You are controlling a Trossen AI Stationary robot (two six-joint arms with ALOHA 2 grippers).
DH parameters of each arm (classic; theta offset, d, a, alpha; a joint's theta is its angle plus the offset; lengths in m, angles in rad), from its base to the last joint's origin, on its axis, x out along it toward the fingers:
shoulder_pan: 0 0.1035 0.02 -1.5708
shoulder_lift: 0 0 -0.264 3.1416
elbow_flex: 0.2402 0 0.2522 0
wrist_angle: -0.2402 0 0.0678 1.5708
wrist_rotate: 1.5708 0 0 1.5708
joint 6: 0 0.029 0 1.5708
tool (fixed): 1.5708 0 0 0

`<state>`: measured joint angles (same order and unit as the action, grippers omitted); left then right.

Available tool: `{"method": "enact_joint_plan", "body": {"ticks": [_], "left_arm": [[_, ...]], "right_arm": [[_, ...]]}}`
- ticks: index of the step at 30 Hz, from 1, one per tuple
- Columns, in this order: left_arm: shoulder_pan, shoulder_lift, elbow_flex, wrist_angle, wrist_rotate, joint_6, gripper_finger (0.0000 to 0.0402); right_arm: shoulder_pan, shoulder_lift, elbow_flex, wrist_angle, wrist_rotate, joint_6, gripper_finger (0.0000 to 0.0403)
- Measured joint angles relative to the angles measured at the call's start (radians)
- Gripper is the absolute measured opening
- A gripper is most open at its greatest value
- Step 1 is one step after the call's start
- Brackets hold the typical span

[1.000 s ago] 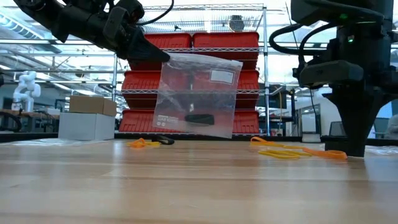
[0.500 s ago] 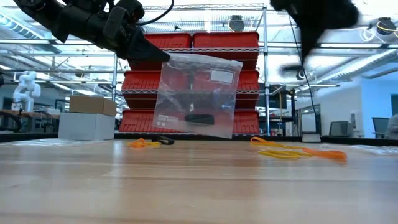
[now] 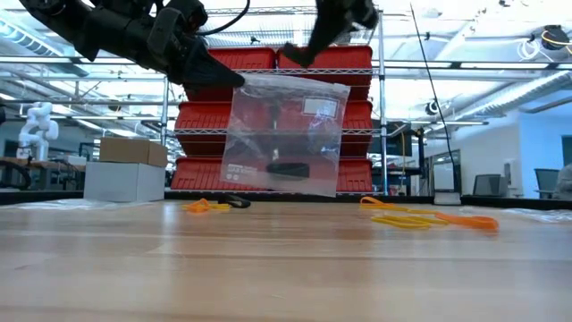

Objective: Sort rubber bands
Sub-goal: Put the bottom black rubber band into the transparent zip bag, then put the black rubber band into the transparent zip bag

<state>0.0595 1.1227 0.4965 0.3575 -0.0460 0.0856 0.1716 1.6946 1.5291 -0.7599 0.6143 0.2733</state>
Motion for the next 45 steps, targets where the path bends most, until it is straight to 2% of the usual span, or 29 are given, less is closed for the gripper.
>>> {"method": "enact_joint_plan", "body": {"ticks": [7, 19, 25, 28, 35, 41, 45], "left_arm": [[0.0, 0.0, 0.0, 0.0, 0.0, 0.0, 0.0002], [0.013, 0.0, 0.0, -0.008, 0.003, -0.002, 0.0002], [0.012, 0.0, 0.0, -0.008, 0.016, -0.002, 0.0002], [0.012, 0.0, 0.0, -0.008, 0.016, -0.002, 0.0002], [0.012, 0.0, 0.0, -0.007, 0.017, -0.003, 0.0002], [0.013, 0.0, 0.0, -0.008, 0.017, -0.002, 0.0002], [0.013, 0.0, 0.0, -0.008, 0.015, 0.0, 0.0002]], "right_arm": [[-0.041, 0.021, 0.001, 0.02, -0.114, -0.082, 0.0], [-0.019, 0.04, 0.001, 0.012, -0.153, -0.102, 0.0], [-0.043, 0.077, 0.001, -0.015, -0.229, -0.098, 0.0], [-0.054, 0.09, 0.001, -0.029, -0.229, -0.083, 0.0006], [-0.055, 0.069, 0.003, -0.039, -0.256, -0.05, 0.0067], [-0.055, 0.064, 0.078, -0.057, -0.253, -0.024, 0.0138], [-0.06, 0.062, 0.12, -0.072, -0.253, -0.028, 0.0172]]}}
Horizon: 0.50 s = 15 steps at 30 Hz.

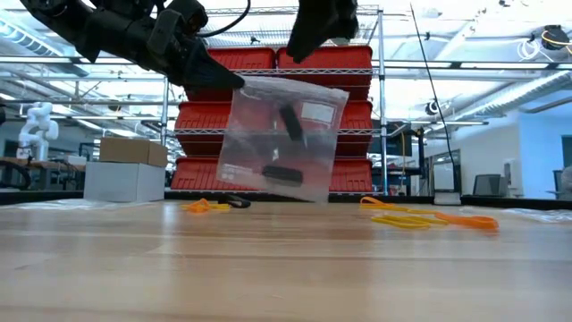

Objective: Sort rubber bands
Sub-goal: Put the black rubber band into the transparent zip bag

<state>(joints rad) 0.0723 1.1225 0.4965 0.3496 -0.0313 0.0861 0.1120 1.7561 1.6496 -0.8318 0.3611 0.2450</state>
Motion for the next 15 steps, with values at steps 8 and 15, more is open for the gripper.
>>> {"method": "enact_joint_plan", "body": {"ticks": [8, 15], "left_arm": [[0.007, -0.046, 0.0, -0.041, -0.139, -0.002, 0.0002], [0.065, -0.181, -0.049, -0.101, -0.183, -0.027, 0.0002]], "right_arm": [[-0.025, -0.005, 0.016, -0.183, -0.001, 0.078, 0.02], [-0.027, -0.006, -0.056, -0.086, -0.054, 0.091, 0.0201]]}}
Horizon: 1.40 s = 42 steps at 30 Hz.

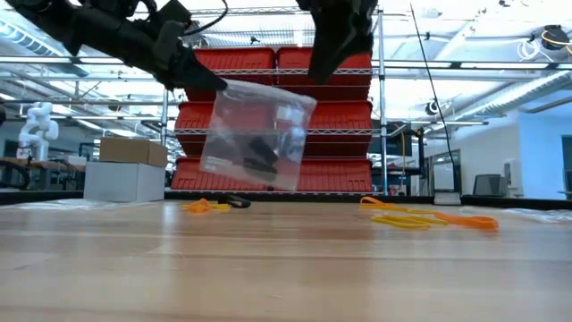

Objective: Sort rubber bands
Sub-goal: Put the black rubber band into the transparent zip bag

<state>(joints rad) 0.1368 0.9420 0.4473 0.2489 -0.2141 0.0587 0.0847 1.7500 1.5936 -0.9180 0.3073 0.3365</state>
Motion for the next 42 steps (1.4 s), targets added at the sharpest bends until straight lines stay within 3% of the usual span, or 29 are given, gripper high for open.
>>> {"method": "enact_joint_plan", "body": {"ticks": [4, 9, 15, 22, 24, 27, 34, 42], "left_arm": [[0.025, -0.109, -0.043, 0.0, 0.001, -0.002, 0.0002], [0.035, -0.23, -0.049, -0.069, -0.003, -0.02, 0.0002], [0.035, -0.322, -0.049, -0.14, -0.051, -0.02, 0.0002], [0.034, -0.355, -0.049, -0.169, -0.077, -0.001, 0.0002], [0.034, -0.356, -0.049, -0.178, -0.079, 0.0, 0.0002], [0.034, -0.356, -0.049, -0.185, -0.079, 0.0, 0.0002], [0.034, -0.356, -0.049, -0.188, -0.079, 0.001, 0.0002], [0.034, -0.356, -0.049, -0.191, -0.08, 0.005, 0.0002]], "right_arm": [[-0.003, 0.0, -0.114, 0.189, -0.028, 0.03, 0.0201], [-0.008, 0.02, -0.297, 0.574, -0.026, 0.071, 0.0201], [-0.052, 0.155, -0.379, 0.927, -0.022, 0.035, 0.0181], [-0.11, 0.351, -0.288, 0.979, -0.018, -0.059, 0.017], [-0.123, 0.389, -0.261, 0.972, 0.032, -0.057, 0.017], [-0.137, 0.409, -0.237, 0.967, 0.084, -0.054, 0.0169], [-0.17, 0.421, -0.234, 0.955, 0.025, -0.042, 0.0164], [-0.189, 0.457, -0.231, 0.964, -0.017, -0.009, 0.0096]]}}
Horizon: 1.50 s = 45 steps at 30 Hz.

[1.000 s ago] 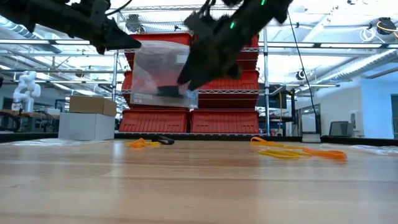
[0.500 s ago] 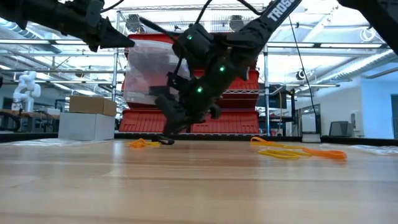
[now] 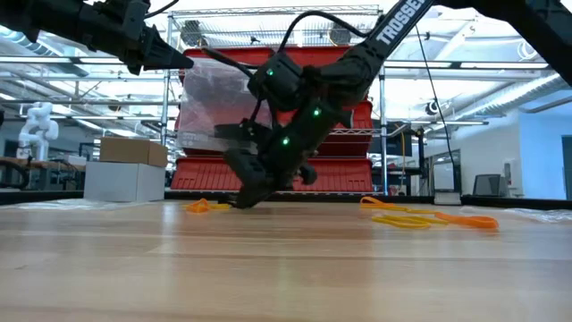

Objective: Sort rubber bands
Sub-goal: Put the black rubber band into the transparent zip bag

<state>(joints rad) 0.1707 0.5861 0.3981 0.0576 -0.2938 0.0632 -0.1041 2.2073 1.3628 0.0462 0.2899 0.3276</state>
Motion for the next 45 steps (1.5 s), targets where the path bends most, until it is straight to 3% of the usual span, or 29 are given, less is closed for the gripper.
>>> {"method": "enact_joint_plan", "body": {"ticks": [6, 18, 24, 31, 36, 45], "left_arm": [[0.0, 0.0, 0.0, 0.0, 0.0, 0.002, 0.0002], [0.0, 0.001, 0.0, -0.013, -0.007, 0.002, 0.0002], [0.001, 0.032, 0.0, -0.019, 0.078, 0.038, 0.0002], [-0.001, 0.068, 0.0, -0.01, 0.149, 0.075, 0.0002], [-0.001, 0.068, 0.0, -0.004, 0.165, 0.075, 0.0002], [-0.001, 0.068, 0.0, 0.012, 0.208, 0.074, 0.0002]], "right_arm": [[0.022, -0.046, -0.005, -0.045, -0.004, -0.014, 0.0008], [0.175, -0.336, 0.001, -0.185, -0.036, -0.057, 0.0001], [0.201, -0.438, 0.085, -0.187, 0.053, -0.167, 0.0001], [0.157, -0.428, 0.226, -0.347, 0.047, -0.343, 0.0], [0.119, -0.415, 0.248, -0.451, 0.014, -0.366, 0.0], [0.082, -0.397, 0.248, -0.489, -0.013, -0.373, 0.0]]}}
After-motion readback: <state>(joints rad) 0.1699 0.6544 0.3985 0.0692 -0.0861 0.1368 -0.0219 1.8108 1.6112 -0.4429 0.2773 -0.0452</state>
